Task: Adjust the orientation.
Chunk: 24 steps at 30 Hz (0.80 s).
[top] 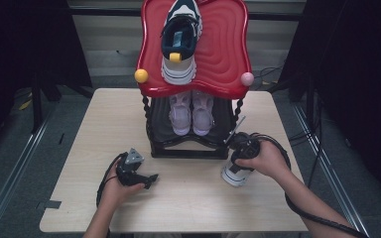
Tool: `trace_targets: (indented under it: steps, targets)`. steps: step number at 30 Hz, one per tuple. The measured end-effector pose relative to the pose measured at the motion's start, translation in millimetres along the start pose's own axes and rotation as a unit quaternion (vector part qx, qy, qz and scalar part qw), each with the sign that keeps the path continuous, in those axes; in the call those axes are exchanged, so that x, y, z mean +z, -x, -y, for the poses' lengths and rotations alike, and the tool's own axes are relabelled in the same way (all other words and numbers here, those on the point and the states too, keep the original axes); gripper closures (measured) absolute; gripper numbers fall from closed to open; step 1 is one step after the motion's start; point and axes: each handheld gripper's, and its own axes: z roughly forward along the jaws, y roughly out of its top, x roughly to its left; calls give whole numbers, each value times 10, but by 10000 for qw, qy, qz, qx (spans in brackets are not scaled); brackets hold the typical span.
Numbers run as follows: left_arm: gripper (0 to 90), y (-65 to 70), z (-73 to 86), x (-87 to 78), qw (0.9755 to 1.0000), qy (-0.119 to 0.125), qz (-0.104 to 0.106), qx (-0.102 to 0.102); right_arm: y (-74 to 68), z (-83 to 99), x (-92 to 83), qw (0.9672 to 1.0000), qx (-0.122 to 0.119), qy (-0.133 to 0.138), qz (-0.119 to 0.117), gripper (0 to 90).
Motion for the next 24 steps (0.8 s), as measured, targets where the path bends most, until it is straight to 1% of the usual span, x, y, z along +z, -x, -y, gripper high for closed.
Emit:
trace_targets:
  steps: [1,2,5,6,7,9,11,13,15,19,21,22,23,24]
  targets:
    - [92,0,0,0,10000,0,0,0,0,0,0,10000,0,0,0,579]
    - [92,0,0,1,10000,8,5,1,0,9,45,10000,-55,-37,-12,583]
    - [92,0,0,1,10000,6,5,3,-13,23,91,10000,9,-60,-52,588]
    - [92,0,0,1,10000,2,2,1,-11,30,106,10000,23,-21,-68,593]
    - [92,0,0,0,10000,1,1,1,-1,34,113,10000,-26,-24,-60,596]
    - [92,0,0,0,10000,2,2,0,-4,35,115,10000,12,-14,-63,600]
    - [92,0,0,1,10000,2,2,0,-7,40,120,9999,98,-19,-85,615]
    - [92,-1,0,1,10000,7,8,4,-4,41,121,9999,101,-21,-53,629]
    - [92,-1,0,1,10000,8,6,3,2,42,120,9999,132,-45,-84,646]
    - [92,-1,0,1,10000,7,7,3,-5,41,122,9999,118,-24,-66,670]
    - [92,-1,0,1,10000,7,5,3,-7,44,120,10000,61,-20,-73,681]
    - [92,-1,0,1,10000,7,5,5,-11,49,116,9999,84,-10,-55,686]
    - [92,0,0,2,10000,9,6,3,2,58,122,10000,10,33,-44,693]
    - [92,0,0,1,10000,9,6,3,-6,66,123,9999,69,30,-80,700]
